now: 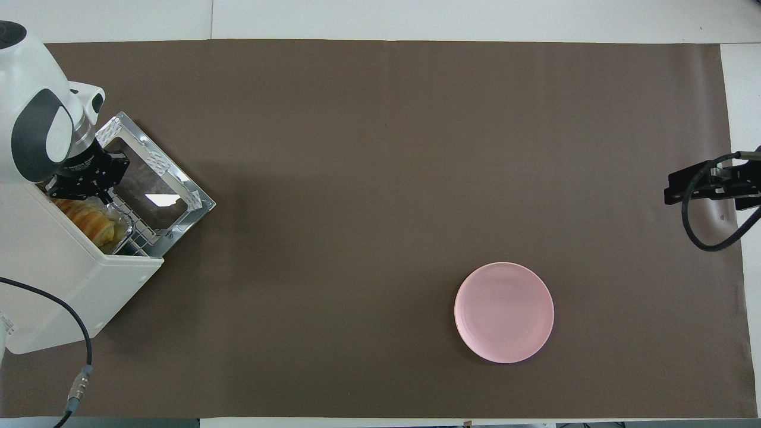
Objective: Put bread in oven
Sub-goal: 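Lower the tray inside the oven and open the left gripper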
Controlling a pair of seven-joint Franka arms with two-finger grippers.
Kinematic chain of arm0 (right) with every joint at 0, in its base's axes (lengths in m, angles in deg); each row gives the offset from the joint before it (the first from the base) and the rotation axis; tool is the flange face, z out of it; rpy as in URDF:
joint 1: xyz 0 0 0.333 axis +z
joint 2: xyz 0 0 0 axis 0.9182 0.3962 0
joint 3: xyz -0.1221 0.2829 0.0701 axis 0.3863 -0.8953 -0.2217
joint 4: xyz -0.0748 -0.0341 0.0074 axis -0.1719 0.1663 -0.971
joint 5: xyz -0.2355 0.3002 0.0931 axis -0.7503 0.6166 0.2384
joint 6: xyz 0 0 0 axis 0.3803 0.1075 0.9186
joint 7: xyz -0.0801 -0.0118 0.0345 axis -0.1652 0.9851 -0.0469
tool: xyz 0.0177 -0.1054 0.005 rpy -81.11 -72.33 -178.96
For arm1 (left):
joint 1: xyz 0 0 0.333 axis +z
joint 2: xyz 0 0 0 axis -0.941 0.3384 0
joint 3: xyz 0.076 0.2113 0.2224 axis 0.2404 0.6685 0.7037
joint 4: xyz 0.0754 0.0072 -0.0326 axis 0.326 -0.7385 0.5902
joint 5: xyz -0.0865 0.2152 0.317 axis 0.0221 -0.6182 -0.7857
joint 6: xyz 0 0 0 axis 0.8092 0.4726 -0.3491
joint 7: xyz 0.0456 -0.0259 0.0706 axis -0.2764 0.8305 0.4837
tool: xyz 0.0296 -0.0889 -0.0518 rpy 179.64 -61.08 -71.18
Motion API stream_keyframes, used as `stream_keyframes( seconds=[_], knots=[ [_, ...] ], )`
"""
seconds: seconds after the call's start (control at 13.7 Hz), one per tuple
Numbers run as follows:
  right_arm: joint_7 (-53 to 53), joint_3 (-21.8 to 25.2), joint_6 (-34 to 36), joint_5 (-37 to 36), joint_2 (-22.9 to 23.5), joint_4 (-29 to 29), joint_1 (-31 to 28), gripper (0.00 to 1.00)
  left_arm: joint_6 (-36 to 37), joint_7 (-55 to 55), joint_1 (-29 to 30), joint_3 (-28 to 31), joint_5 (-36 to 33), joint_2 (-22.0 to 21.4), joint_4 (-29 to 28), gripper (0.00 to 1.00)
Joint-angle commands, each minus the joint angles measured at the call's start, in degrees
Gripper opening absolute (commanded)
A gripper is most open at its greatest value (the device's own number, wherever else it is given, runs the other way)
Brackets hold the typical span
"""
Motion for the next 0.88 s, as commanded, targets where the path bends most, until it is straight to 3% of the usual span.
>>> stream_keyframes(
  seconds=[0.0,0.8],
  knots=[
    [0.6,-0.6,-0.5,1.0,-2.0,-2.3,-1.0,1.0,0.5,-0.4,-0.7,0.1,-1.7,-2.1,-2.5,0.0],
    [0.9,-0.6,-0.9,0.8,-1.8,-2.0,-0.9,1.0,0.6,-0.7,-2.3,0.1,-5.5,-2.8,-4.3,0.0]
  ],
)
